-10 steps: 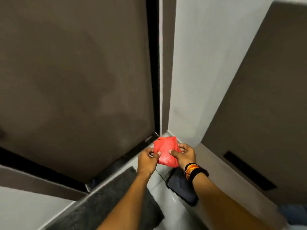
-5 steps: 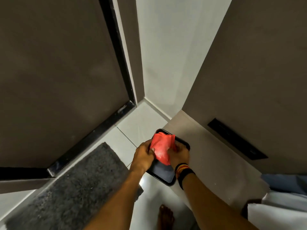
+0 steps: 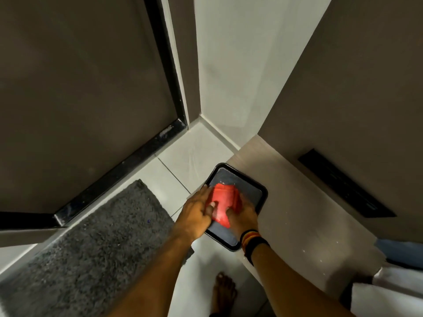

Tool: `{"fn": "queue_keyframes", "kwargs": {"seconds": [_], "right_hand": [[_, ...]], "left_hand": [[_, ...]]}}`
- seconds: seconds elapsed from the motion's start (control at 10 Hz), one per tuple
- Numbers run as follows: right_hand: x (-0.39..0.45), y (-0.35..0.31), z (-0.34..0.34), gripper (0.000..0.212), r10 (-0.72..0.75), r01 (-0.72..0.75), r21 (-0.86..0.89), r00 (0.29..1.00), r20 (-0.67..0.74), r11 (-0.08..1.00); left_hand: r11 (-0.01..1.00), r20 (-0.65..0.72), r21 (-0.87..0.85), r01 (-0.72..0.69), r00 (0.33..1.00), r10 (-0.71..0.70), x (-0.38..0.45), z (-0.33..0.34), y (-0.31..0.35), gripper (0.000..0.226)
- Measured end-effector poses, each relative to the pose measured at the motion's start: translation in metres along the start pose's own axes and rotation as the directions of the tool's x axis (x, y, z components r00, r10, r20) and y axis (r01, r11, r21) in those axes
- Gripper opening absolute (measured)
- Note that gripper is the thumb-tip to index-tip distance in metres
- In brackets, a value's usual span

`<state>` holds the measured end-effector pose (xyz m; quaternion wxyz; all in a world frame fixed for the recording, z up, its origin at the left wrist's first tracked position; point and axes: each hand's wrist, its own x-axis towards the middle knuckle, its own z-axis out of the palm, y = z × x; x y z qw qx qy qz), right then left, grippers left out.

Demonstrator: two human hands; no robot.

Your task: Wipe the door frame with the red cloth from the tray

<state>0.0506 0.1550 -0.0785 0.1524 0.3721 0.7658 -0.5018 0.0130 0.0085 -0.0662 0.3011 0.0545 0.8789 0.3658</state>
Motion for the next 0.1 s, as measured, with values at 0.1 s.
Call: {"fn": "queue_keyframes", "kwargs": {"seconds": [0.1], "right_hand": [[-0.0141,-0.0162,0.0038,0.085,-0.394,0.322,-0.423,0.914,-0.093,0.847]], "left_hand": [[0.944,-0.191,0.293,-0.155,0.957,0.217,-0.0082,-0.0155,0.0114,0.059]]}}
